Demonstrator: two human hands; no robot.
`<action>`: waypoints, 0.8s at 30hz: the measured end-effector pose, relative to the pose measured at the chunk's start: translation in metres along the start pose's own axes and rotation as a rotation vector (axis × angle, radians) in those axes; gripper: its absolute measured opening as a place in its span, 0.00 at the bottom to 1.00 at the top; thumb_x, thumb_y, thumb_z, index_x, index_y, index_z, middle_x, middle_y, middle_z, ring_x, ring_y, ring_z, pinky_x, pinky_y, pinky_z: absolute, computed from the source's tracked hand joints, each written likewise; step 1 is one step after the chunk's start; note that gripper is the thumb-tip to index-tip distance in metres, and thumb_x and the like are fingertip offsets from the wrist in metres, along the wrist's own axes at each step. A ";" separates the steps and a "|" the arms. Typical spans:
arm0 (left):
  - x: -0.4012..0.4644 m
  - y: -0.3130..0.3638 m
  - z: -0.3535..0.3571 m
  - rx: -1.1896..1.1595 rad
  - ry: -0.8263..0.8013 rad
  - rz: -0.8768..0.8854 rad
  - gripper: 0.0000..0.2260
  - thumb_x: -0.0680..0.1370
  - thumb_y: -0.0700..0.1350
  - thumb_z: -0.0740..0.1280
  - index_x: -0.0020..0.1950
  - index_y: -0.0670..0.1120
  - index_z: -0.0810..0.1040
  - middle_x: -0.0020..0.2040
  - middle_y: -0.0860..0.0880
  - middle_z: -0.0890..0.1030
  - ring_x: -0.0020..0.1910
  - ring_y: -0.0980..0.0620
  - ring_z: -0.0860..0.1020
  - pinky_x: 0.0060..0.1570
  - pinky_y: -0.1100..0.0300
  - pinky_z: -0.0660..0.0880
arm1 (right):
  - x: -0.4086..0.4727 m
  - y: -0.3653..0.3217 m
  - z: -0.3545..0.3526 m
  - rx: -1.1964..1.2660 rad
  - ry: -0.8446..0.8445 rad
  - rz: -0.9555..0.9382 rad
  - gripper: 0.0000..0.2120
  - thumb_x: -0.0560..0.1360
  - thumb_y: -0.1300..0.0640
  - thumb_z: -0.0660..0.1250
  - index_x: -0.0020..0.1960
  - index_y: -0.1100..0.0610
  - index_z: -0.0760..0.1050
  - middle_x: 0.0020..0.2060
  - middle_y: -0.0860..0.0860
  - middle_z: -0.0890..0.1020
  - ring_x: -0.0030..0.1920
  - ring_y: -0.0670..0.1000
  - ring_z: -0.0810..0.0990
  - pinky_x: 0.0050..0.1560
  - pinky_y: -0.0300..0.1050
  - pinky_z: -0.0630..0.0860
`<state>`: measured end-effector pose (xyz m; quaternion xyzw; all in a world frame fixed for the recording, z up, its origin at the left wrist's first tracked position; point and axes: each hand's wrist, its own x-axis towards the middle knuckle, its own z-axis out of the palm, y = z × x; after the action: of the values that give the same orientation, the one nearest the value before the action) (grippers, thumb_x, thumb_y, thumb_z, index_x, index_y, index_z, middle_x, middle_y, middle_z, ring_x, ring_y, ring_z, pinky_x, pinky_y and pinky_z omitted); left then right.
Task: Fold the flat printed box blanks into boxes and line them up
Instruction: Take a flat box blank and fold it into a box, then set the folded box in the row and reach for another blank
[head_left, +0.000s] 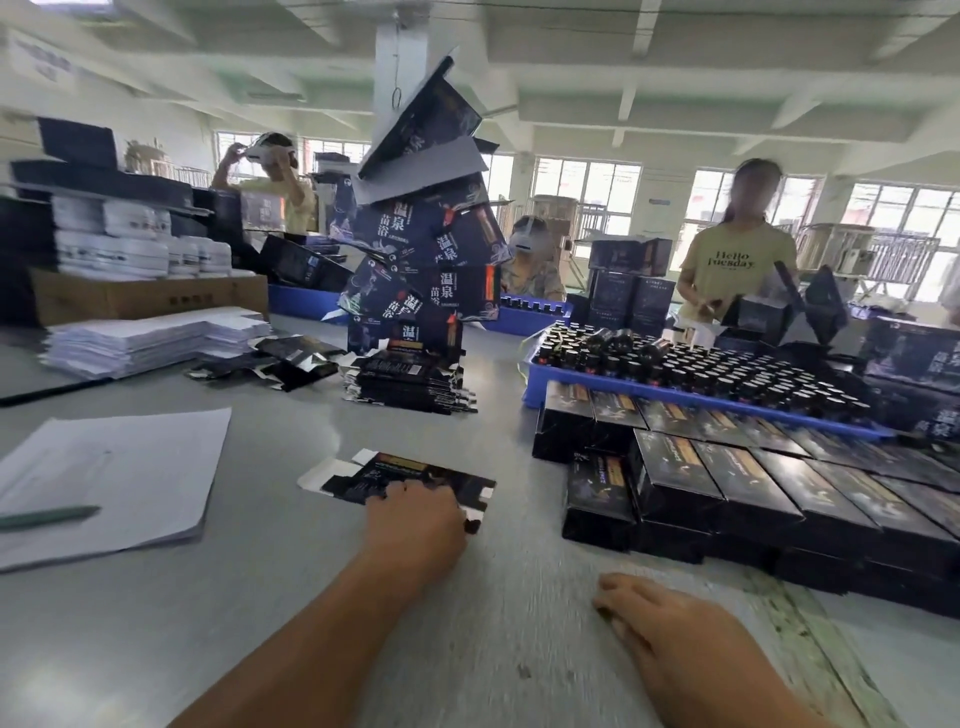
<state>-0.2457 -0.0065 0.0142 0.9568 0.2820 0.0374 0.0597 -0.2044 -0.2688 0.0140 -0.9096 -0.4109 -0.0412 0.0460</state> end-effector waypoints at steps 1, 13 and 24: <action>-0.006 0.008 -0.004 0.024 0.006 0.047 0.18 0.82 0.56 0.56 0.67 0.50 0.73 0.66 0.44 0.75 0.66 0.42 0.70 0.62 0.45 0.67 | -0.003 0.002 -0.003 0.048 0.002 0.009 0.17 0.85 0.46 0.53 0.72 0.37 0.67 0.72 0.26 0.61 0.70 0.36 0.69 0.68 0.33 0.66; -0.053 0.051 -0.015 0.070 0.111 0.442 0.26 0.77 0.71 0.56 0.66 0.57 0.75 0.65 0.51 0.73 0.61 0.51 0.69 0.56 0.52 0.71 | -0.010 0.020 -0.006 0.517 0.112 0.168 0.14 0.82 0.55 0.63 0.64 0.45 0.79 0.54 0.35 0.79 0.46 0.23 0.72 0.44 0.16 0.64; -0.047 0.030 -0.025 0.138 -0.229 0.388 0.43 0.59 0.85 0.56 0.67 0.63 0.69 0.56 0.58 0.74 0.54 0.54 0.75 0.51 0.55 0.72 | -0.011 0.022 -0.005 0.635 0.125 0.192 0.20 0.83 0.60 0.59 0.72 0.46 0.72 0.39 0.32 0.73 0.33 0.34 0.78 0.35 0.27 0.72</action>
<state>-0.2720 -0.0551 0.0413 0.9929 0.0860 -0.0802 0.0174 -0.1956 -0.2917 0.0167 -0.8800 -0.3120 0.0376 0.3561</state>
